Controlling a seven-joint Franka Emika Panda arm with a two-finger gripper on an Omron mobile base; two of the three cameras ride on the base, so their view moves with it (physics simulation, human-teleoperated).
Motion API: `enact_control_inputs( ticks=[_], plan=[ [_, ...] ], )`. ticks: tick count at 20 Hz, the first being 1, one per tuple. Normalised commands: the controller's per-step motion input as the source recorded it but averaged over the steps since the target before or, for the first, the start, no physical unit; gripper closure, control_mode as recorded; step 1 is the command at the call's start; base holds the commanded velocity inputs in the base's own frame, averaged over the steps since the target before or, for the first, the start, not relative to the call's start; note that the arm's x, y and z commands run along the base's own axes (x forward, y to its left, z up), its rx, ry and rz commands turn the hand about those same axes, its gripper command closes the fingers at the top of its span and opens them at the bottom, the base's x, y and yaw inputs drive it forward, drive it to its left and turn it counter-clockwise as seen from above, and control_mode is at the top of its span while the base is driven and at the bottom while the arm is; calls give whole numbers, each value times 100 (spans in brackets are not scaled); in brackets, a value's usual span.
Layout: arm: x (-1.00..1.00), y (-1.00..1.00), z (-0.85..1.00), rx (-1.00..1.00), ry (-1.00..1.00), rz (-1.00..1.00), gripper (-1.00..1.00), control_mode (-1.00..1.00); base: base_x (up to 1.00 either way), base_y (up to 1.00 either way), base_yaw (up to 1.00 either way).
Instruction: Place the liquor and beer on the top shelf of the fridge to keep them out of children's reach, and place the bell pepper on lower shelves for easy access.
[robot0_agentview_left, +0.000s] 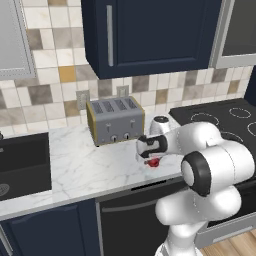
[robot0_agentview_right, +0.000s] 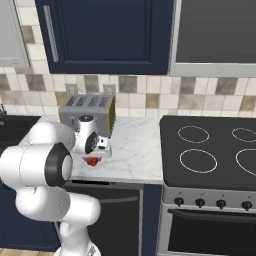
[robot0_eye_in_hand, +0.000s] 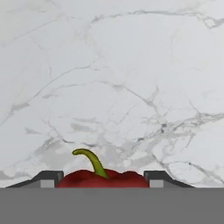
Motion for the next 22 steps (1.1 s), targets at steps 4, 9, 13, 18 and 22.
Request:
enact_control_inputs(
  ticks=[4, 9, 13, 18, 22],
  plan=[
    [-30, 0, 54, 0, -19, 0, 100, -100, 0, 0, 0],
    [-26, 0, 66, 0, -21, 0, 100, -100, 0, 0, 0],
    [-27, 0, 74, 0, -18, 0, 100, -100, 0, 0, 0],
    [-30, 0, 80, 0, -14, 0, 100, -100, 0, 0, 0],
    [-36, 0, 86, 0, -14, 0, 100, -100, 0, 0, 0]
  ],
)
